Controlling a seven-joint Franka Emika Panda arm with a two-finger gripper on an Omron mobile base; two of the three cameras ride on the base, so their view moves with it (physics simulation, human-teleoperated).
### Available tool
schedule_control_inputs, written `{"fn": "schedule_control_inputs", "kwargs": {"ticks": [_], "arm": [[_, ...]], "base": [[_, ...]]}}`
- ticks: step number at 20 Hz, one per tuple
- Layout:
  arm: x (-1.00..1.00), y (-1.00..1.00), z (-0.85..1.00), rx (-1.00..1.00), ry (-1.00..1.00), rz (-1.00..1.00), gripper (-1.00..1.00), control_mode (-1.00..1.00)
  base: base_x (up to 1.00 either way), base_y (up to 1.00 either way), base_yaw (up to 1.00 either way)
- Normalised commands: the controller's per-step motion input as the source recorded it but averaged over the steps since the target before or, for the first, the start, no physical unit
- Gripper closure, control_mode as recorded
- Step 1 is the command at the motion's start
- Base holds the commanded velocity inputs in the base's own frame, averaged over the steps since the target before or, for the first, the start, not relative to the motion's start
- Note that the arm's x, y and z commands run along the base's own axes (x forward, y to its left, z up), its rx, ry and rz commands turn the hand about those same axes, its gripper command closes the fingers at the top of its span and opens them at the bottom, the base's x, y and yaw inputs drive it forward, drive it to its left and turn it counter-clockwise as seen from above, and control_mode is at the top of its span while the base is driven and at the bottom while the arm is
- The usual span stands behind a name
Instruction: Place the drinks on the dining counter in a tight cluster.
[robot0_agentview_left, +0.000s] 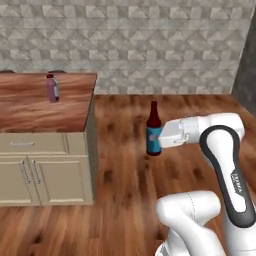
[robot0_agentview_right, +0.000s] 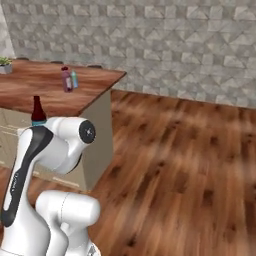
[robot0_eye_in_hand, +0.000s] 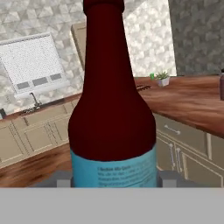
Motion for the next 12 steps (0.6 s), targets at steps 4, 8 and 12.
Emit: {"fn": "schedule_control_inputs", "kwargs": {"ticks": [4, 8, 12], "arm": [[0.00, 0.00, 0.00, 0.00, 0.00, 0.00, 1.00, 1.00], [0.00, 0.00, 0.00, 0.00, 0.00, 0.00, 1.00, 1.00], [0.00, 0.00, 0.00, 0.00, 0.00, 0.00, 1.00, 1.00]], "base": [[1.00, -0.72, 0.55], [1.00, -0.69, 0.57], [1.00, -0.75, 0.55]]}}
